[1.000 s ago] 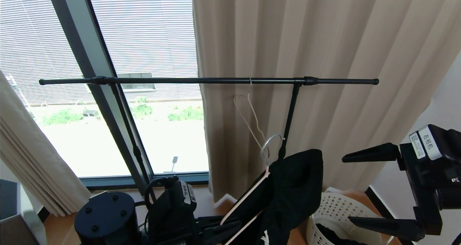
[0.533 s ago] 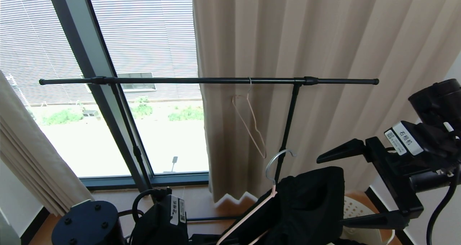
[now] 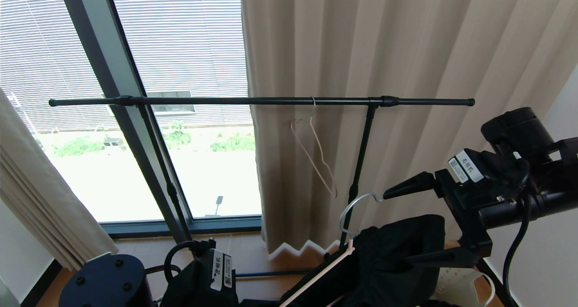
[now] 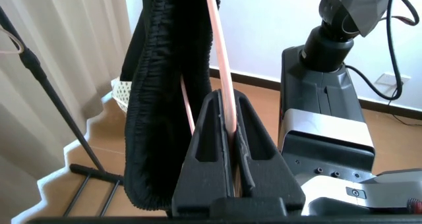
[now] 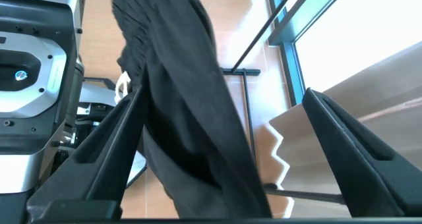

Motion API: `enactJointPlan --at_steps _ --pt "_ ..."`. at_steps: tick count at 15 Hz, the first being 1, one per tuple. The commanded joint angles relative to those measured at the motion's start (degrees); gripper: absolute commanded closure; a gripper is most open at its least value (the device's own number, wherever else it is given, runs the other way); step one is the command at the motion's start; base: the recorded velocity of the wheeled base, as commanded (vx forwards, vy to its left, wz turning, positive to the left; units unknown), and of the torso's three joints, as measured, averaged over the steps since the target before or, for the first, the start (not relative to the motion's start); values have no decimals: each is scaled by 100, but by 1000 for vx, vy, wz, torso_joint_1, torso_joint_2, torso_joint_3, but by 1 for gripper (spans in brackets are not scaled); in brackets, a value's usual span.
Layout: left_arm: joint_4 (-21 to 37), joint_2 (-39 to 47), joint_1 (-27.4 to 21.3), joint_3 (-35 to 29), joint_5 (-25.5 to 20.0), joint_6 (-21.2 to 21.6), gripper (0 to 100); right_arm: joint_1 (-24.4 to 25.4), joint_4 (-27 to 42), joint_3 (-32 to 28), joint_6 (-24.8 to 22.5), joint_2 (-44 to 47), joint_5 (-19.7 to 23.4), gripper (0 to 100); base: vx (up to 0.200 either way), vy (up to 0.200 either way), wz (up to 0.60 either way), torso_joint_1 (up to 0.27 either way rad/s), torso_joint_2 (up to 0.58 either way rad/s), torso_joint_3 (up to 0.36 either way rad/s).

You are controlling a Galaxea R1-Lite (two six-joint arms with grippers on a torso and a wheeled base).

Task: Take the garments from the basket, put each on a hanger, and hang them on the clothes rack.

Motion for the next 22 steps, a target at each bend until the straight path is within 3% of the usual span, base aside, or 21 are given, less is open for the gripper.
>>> enactJointPlan --at_steps 1,7,8,18,19,22 --pt "-6 2 0 -18 -1 -1 100 -11 6 14 -4 295 -4 0 0 0 0 0 0 0" --pt "-6 -16 9 -70 8 -27 100 15 -47 -47 5 593 4 0 0 0 0 0 0 0" --pt "-6 -7 9 -70 8 -27 100 15 -47 -38 -4 585 4 100 0 0 0 0 0 0" --pt "-6 19 114 -132 8 -36 100 15 -47 164 -22 321 22 100 0 0 0 0 0 0" --pt "-6 19 150 -141 8 -27 0 15 -47 190 -22 268 22 100 0 0 0 0 0 0" --pt "-6 19 150 -158 8 -36 0 15 -38 260 -22 163 13 100 0 0 0 0 0 0"
